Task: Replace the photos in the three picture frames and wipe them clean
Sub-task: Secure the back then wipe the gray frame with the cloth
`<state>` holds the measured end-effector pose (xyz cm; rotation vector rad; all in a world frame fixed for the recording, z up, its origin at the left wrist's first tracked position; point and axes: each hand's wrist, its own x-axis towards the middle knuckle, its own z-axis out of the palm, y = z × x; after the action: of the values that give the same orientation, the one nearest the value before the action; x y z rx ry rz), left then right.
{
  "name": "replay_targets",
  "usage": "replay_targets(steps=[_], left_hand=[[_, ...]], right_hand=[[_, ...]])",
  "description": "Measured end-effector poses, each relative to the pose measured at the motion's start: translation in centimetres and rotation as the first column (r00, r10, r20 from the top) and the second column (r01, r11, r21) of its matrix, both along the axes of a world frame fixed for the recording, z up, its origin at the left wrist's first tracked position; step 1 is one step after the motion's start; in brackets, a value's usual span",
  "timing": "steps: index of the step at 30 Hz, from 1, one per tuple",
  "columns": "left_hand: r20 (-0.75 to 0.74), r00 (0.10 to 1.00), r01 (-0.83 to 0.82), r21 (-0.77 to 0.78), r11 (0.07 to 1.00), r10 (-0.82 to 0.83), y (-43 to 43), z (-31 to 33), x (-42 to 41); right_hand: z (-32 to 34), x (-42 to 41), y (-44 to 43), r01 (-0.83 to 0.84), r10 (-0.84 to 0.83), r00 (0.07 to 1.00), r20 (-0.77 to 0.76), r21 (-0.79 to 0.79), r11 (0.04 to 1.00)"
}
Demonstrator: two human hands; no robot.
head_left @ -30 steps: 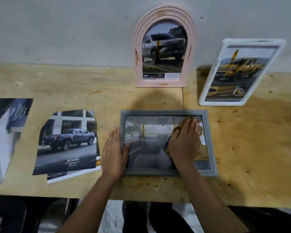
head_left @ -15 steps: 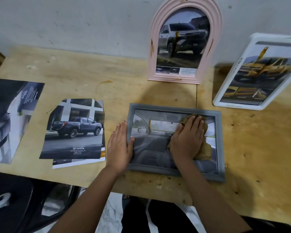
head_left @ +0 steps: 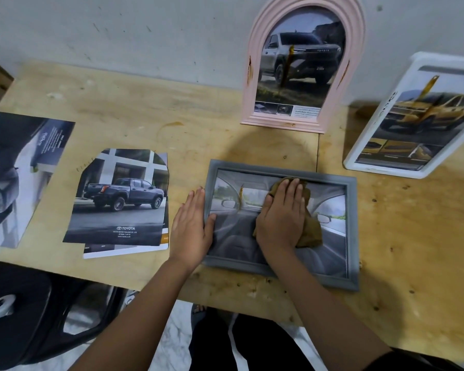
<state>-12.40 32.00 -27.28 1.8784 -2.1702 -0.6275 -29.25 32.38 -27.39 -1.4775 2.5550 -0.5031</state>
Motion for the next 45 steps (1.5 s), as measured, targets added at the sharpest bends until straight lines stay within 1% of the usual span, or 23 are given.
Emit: replay_targets(steps=[3, 11, 15, 18, 20, 22, 25, 27, 29, 32, 37, 39, 41, 42, 43, 45], left_hand=[[0.002, 1.000, 0.000, -0.004, 1.000, 0.000, 0.0, 0.0, 0.0], [-0.004, 1.000, -0.006, -0.010, 1.000, 0.006, 0.1, -0.1, -0.1], [-0.004, 1.000, -0.003, -0.018, 1.000, 0.003, 0.1, -0.1, -0.1], [-0.010, 1.000, -0.003, -0.014, 1.000, 0.003, 0.1, -0.1, -0.1], [-0.012, 1.000, -0.006, -0.010, 1.000, 0.006, 0.1, -0.1, -0.1], [-0.016, 1.000, -0.009, -0.011, 1.000, 0.009, 0.2, 0.0, -0.1], [-0.037, 0.999, -0.024, -0.013, 1.000, 0.023, 0.3, 0.0, -0.2], [-0.042, 0.999, -0.024, -0.018, 1.000, 0.023, 0.3, 0.1, -0.2], [-0.048, 0.999, -0.027, -0.018, 0.999, 0.026, 0.3, 0.1, -0.2], [-0.061, 0.998, -0.036, -0.018, 0.999, 0.035, 0.3, 0.2, -0.3], [-0.078, 0.995, -0.061, -0.011, 0.998, 0.060, 0.1, 0.3, -0.5], [-0.088, 0.994, -0.062, -0.013, 0.998, 0.061, 0.1, 0.3, -0.4], [-0.097, 0.994, -0.057, -0.005, 0.998, 0.057, 0.2, 0.4, -0.3], [-0.099, 0.994, -0.054, -0.002, 0.999, 0.054, 0.2, 0.5, -0.3], [-0.097, 0.994, -0.050, 0.000, 0.999, 0.050, 0.3, 0.7, -0.4], [-0.094, 0.995, -0.043, 0.011, 0.999, 0.044, 0.2, 1.0, -0.4]], right_hand=[[-0.1, 0.6, 0.0, -0.057, 0.057, 0.998, -0.029, -0.002, 0.998], [-0.3, 1.5, -0.2, -0.229, 0.229, 0.972, -0.045, -0.003, 0.973], [-0.3, 1.6, -0.4, -0.393, 0.393, 0.916, -0.082, 0.019, 0.919], [-0.2, 1.5, -0.6, -0.499, 0.499, 0.864, -0.067, 0.013, 0.867], [0.0, 1.2, -0.9, -0.584, 0.583, 0.811, -0.037, -0.008, 0.812], [0.2, 0.6, -1.3, -0.689, 0.689, 0.725, -0.009, -0.032, 0.724], [0.5, -1.1, -1.5, -0.836, 0.836, 0.537, 0.115, -0.059, 0.545], [0.9, -2.1, -1.2, -0.890, 0.876, 0.425, 0.228, -0.073, 0.450], [1.3, -2.9, -0.7, -0.902, 0.867, 0.376, 0.328, -0.086, 0.424], [1.4, -4.3, 0.5, -0.895, 0.856, 0.345, 0.386, -0.138, 0.424], [1.7, -6.8, 2.4, -0.848, 0.764, 0.338, 0.550, -0.174, 0.501], [1.9, -8.1, 3.1, -0.818, 0.722, 0.350, 0.597, -0.181, 0.546], [2.1, -9.1, 4.0, -0.798, 0.697, 0.387, 0.604, -0.160, 0.581], [2.4, -9.7, 4.4, -0.789, 0.697, 0.425, 0.577, -0.141, 0.598], [3.1, -10.3, 4.8, -0.775, 0.698, 0.492, 0.521, -0.103, 0.623], [4.6, -11.9, 5.4, -0.715, 0.651, 0.666, 0.364, 0.063, 0.696]])
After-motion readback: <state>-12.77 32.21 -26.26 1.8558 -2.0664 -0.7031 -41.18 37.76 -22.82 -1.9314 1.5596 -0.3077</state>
